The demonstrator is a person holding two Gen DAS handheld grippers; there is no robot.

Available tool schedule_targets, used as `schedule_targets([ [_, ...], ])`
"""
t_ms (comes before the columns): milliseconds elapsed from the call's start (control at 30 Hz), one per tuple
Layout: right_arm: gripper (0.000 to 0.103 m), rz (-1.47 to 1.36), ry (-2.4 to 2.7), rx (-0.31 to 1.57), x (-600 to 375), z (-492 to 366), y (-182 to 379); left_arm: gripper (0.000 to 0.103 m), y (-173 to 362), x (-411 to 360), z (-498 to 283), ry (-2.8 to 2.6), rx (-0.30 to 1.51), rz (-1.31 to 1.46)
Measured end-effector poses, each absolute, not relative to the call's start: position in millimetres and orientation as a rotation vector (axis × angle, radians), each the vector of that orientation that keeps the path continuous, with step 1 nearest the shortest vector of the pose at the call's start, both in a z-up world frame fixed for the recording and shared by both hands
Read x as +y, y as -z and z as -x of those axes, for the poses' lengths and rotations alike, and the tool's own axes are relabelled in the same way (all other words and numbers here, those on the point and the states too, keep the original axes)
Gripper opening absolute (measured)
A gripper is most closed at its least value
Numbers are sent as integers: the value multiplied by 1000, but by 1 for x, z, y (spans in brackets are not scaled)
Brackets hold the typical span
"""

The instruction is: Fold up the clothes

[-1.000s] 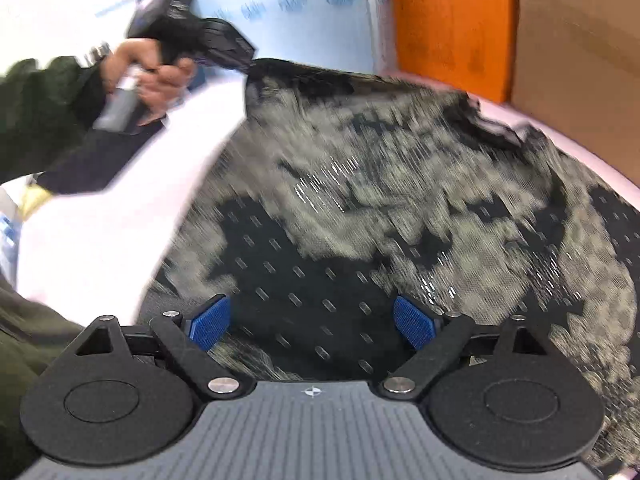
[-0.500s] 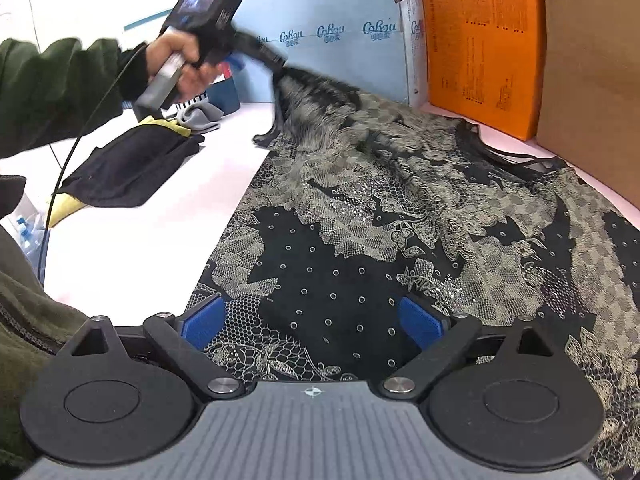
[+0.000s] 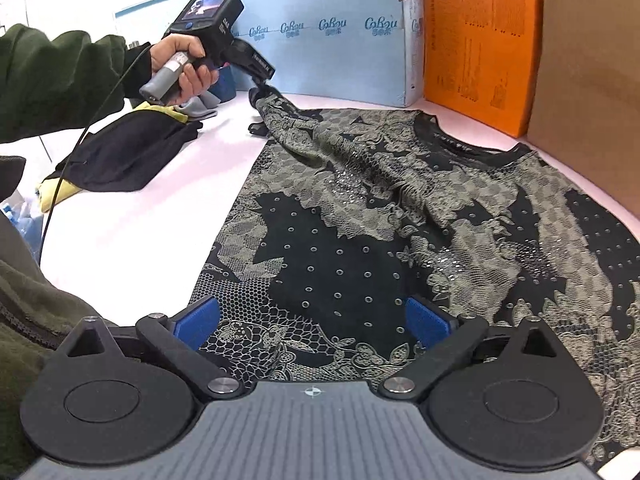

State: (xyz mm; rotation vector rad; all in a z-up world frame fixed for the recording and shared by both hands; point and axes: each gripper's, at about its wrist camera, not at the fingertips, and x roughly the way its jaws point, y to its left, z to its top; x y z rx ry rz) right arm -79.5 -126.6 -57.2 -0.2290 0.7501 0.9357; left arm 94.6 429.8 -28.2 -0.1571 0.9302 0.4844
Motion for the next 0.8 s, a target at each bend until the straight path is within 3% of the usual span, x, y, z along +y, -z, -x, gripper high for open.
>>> schedule_targets([
  [200,100,71,-903,690,-164,36,26,84,5,410,-96,-266,840,127],
  [500,99,269,-897,634,-192,-141,-49,84,-1,308,-88,33,772,-304],
  [600,81,318,-888,712,-172,-193,-18,84,8,270,-85,104,748,-376],
  [633,61,333,-883,744,-163,-208,-4,84,12,255,-83,120,743,-401],
  [667,52,356,-884,778,-153,-218,13,84,16,245,-81,128,744,-407],
  [800,52,361,-901,786,-128,-244,60,84,29,213,-70,150,754,-398],
])
